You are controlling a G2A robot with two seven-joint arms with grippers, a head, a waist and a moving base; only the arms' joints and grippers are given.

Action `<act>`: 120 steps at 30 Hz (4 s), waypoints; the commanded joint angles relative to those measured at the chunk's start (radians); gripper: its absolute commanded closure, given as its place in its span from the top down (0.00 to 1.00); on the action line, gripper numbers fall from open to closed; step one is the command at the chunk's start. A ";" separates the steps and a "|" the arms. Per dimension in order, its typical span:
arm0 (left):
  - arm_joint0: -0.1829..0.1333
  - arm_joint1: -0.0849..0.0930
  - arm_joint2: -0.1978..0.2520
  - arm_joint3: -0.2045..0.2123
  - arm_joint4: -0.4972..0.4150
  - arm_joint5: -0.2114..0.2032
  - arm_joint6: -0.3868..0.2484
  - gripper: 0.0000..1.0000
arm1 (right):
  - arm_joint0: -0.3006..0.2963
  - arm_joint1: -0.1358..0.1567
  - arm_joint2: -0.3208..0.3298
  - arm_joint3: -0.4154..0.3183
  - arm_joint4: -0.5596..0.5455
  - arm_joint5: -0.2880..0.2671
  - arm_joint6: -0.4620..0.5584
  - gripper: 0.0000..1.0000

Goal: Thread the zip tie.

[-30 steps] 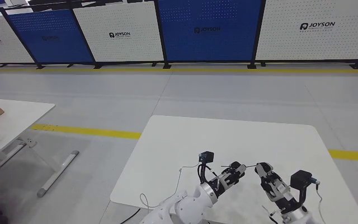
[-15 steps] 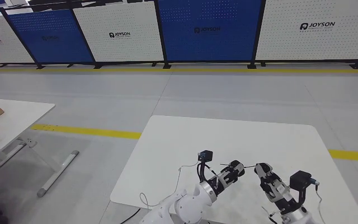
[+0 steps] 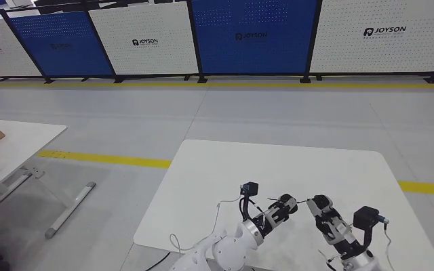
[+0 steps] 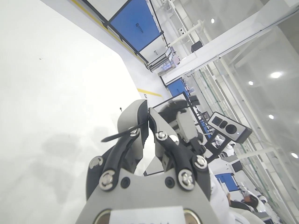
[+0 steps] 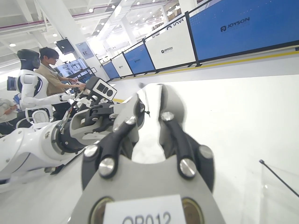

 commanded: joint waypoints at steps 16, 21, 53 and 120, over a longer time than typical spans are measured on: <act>0.034 0.003 -0.025 -0.036 -0.062 -0.008 -0.014 0.00 | -0.050 0.013 0.049 0.024 0.065 0.000 -0.070 1.00; 0.044 0.002 -0.029 -0.041 -0.070 -0.012 0.009 0.00 | -0.041 0.010 0.052 0.031 0.042 0.012 -0.051 1.00; 0.078 -0.005 -0.016 -0.065 -0.067 -0.014 0.074 0.00 | 0.037 -0.014 -0.045 0.115 -0.372 0.126 0.025 1.00; 0.045 -0.034 0.030 -0.021 -0.024 0.023 0.071 0.00 | 0.097 0.015 -0.106 0.102 -0.332 0.000 0.012 0.21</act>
